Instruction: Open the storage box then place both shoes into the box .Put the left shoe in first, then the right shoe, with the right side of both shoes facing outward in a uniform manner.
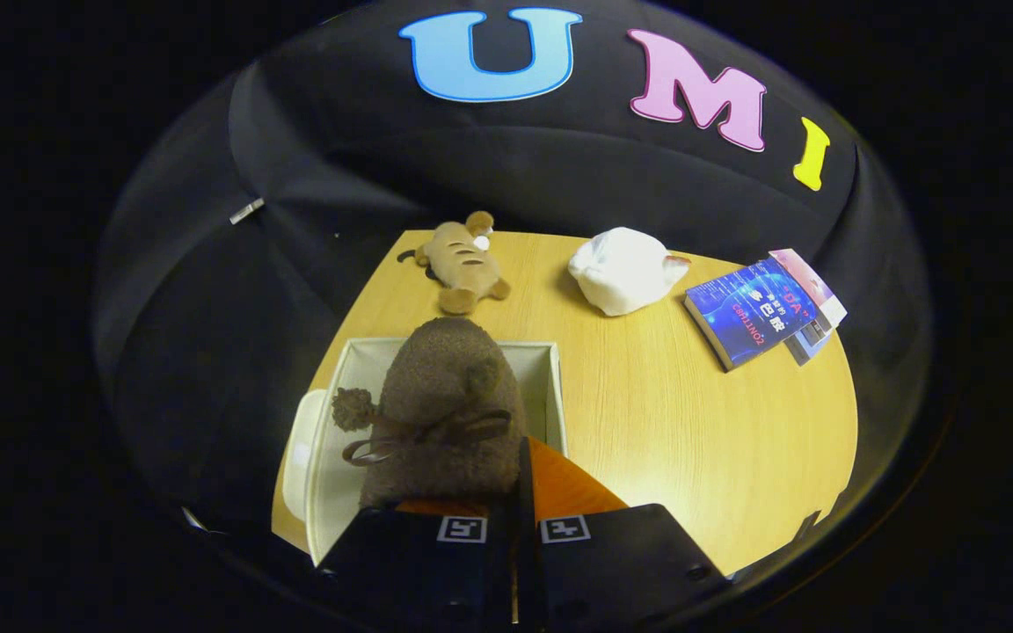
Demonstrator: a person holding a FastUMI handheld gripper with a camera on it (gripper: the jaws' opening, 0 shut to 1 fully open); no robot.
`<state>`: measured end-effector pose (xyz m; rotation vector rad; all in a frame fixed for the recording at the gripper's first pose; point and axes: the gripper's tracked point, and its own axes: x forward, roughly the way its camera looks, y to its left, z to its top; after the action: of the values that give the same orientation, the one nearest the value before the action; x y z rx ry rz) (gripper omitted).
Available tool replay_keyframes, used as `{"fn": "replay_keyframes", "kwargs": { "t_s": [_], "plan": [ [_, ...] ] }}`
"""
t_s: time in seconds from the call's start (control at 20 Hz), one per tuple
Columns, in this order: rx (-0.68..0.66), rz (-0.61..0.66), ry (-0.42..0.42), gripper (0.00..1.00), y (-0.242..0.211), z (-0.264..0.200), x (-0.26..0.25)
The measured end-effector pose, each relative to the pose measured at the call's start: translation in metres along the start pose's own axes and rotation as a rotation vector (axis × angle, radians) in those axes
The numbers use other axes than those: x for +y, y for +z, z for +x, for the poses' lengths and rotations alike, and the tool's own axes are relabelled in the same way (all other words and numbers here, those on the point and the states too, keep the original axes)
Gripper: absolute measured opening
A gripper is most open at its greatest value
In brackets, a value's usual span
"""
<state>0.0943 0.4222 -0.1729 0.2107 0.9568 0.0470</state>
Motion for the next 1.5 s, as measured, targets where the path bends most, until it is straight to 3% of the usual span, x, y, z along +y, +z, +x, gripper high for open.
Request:
{"fn": "replay_keyframes", "kwargs": {
  "t_s": [0.15, 0.35, 0.6, 0.65, 0.75, 0.85, 1.0, 1.25, 1.5],
  "plan": [
    [0.026, -0.021, -0.055, 0.08, -0.013, 0.012, -0.006],
    [0.060, -0.003, -0.034, 0.08, -0.029, 0.023, -0.001],
    [0.008, -0.016, 0.000, 0.32, -0.024, 0.015, 0.004],
    [-0.004, -0.015, 0.010, 0.49, -0.022, 0.008, 0.007],
    [-0.011, -0.021, 0.034, 0.71, -0.021, 0.004, 0.010],
    [-0.029, -0.032, 0.059, 0.86, -0.021, -0.001, 0.014],
    [-0.068, -0.053, 0.088, 0.98, -0.018, -0.009, 0.014],
    [-0.175, -0.048, 0.154, 0.99, 0.000, -0.038, -0.013],
    [-0.320, -0.042, 0.139, 0.99, 0.023, -0.076, -0.097]
  ]
}}
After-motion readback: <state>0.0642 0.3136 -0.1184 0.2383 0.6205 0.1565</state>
